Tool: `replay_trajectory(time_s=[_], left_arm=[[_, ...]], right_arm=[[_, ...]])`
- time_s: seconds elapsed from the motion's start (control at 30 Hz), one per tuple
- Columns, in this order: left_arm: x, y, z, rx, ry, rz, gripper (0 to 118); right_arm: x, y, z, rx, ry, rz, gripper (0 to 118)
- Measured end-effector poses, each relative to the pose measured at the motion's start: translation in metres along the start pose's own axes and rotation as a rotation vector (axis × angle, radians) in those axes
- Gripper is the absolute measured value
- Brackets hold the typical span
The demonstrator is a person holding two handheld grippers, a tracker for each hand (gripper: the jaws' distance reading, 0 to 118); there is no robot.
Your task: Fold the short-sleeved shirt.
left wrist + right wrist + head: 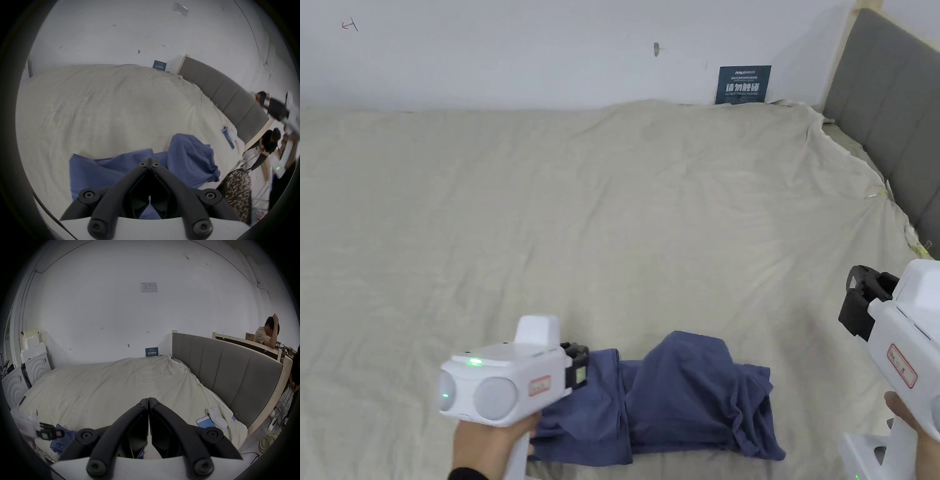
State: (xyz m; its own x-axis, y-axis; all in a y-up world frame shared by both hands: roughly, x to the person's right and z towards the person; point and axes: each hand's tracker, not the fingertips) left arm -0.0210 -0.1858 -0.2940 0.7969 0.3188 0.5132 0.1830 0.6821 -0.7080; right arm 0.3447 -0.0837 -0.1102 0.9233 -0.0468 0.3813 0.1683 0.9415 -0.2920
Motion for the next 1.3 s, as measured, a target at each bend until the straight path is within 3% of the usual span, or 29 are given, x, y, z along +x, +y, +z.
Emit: replay_trajectory(time_s=[0.17, 0.23, 0.3, 0.37, 0.4, 0.43, 0.5, 0.6, 0.83, 0.97, 1.07, 1.1, 1.13, 1.17, 1.3], left_arm=[[-0.058, 0.011, 0.028, -0.021, -0.023, 0.105, 0], [-0.077, 0.009, 0.031, -0.043, -0.007, 0.111, 8], [-0.100, 0.003, 0.031, -0.089, -0.014, 0.176, 26], [-0.123, -0.006, 0.026, -0.119, -0.022, 0.231, 64], [-0.130, -0.010, 0.023, -0.137, -0.022, 0.238, 75], [-0.139, -0.015, 0.020, -0.147, -0.014, 0.234, 84], [-0.151, -0.025, 0.012, -0.172, -0.020, 0.249, 91], [-0.167, -0.036, -0.001, -0.227, -0.045, 0.313, 91], [-0.171, -0.045, -0.017, -0.225, -0.086, 0.324, 86], [-0.164, -0.040, -0.026, -0.229, -0.107, 0.305, 60], [-0.159, -0.040, -0.032, -0.239, -0.105, 0.279, 52], [-0.158, -0.039, -0.032, -0.239, -0.094, 0.265, 40], [-0.158, -0.039, -0.031, -0.237, -0.080, 0.253, 19], [-0.159, -0.040, -0.031, -0.236, -0.088, 0.255, 13], [-0.152, -0.038, -0.022, -0.214, -0.087, 0.250, 7]], right_arm=[[-0.014, 0.002, -0.001, -0.003, 0.017, 0.008, 0], [-0.018, 0.002, -0.002, -0.006, 0.021, 0.015, 0], [-0.021, 0.001, -0.004, -0.011, 0.028, 0.018, 0], [-0.024, 0.000, -0.006, -0.018, 0.031, 0.023, 0], [-0.026, 0.000, -0.007, -0.022, 0.032, 0.025, 0], [-0.028, -0.001, -0.007, -0.026, 0.034, 0.027, 0], [-0.031, -0.002, -0.009, -0.034, 0.035, 0.033, 0], [-0.035, -0.003, -0.011, -0.046, 0.036, 0.045, 0], [-0.039, -0.006, -0.015, -0.068, 0.028, 0.063, 0], [-0.038, -0.008, -0.017, -0.076, 0.024, 0.058, 0], [-0.039, -0.008, -0.018, -0.080, 0.024, 0.058, 0], [-0.039, -0.008, -0.018, -0.080, 0.023, 0.059, 0], [-0.038, -0.008, -0.018, -0.080, 0.024, 0.058, 0], [-0.038, -0.007, -0.018, -0.080, 0.024, 0.058, 0], [-0.035, -0.005, -0.019, -0.074, 0.024, 0.053, 0]])
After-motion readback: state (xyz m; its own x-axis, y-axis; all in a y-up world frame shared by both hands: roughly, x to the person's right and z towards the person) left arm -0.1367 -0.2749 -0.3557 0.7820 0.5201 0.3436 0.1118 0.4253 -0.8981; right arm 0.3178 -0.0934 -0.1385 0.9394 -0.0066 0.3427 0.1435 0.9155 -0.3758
